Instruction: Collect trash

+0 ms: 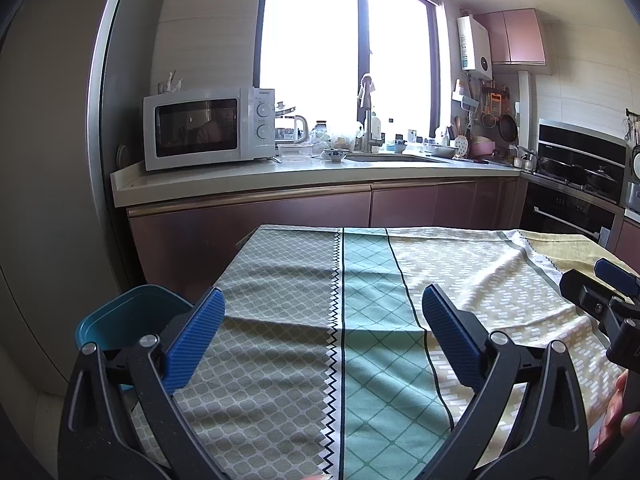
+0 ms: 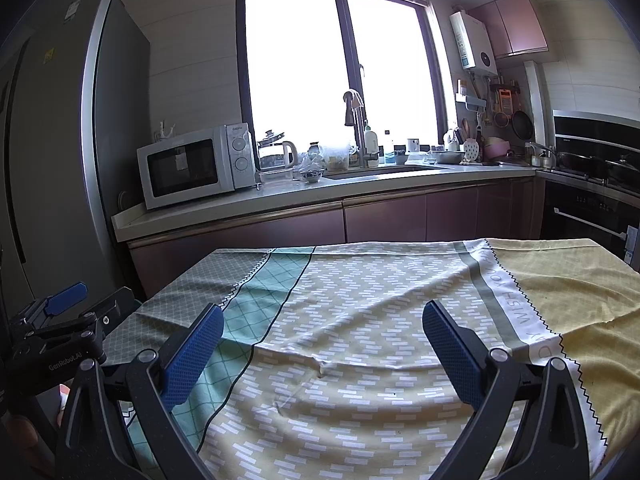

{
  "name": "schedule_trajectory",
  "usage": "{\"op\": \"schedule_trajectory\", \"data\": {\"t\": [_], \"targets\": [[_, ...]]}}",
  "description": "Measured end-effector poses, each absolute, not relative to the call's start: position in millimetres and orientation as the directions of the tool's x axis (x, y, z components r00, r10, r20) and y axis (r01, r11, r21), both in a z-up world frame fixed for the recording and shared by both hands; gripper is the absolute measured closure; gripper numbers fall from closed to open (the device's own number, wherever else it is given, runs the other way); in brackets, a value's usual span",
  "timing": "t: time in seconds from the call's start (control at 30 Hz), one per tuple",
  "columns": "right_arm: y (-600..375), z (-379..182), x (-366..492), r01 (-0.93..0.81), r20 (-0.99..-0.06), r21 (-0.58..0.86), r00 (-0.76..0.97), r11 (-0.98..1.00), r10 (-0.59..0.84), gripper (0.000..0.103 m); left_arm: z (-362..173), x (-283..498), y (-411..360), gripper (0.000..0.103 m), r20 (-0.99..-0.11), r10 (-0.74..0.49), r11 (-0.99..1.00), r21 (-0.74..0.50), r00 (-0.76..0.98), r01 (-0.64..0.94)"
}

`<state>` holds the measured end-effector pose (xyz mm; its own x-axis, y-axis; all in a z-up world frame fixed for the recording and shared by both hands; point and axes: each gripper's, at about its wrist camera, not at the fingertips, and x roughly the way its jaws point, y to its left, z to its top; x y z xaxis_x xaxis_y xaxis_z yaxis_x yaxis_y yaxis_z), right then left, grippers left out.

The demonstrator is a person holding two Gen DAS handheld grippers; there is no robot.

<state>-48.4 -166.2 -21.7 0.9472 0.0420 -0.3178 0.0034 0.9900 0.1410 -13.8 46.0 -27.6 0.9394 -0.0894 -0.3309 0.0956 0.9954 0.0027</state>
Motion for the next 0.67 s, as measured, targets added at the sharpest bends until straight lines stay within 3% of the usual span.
{"op": "schedule_trajectory", "data": {"t": [0.33, 0.5, 0.67], "targets": [[-170, -24, -46, 0.004, -0.324, 0.144, 0.945, 0.99, 0.044, 0.007, -30, -5, 40, 0.006, -0.346, -0.098, 0.994, 0.015, 0.933, 0.11], [-185, -28, -39, 0.017, -0.356, 0.146, 0.934, 0.989, 0.037, 0.007, -38, 24, 39, 0.006, -0.453, -0.11, 0.993, -0.008, 0.885, 0.119], [-227, -37, -16, 0.084, -0.454, 0.129, 0.891, 0.988, -0.016, 0.007, -58, 80, 38, 0.006, -0.594, -0.076, 0.996, -0.002, 0.801, 0.093]]}}
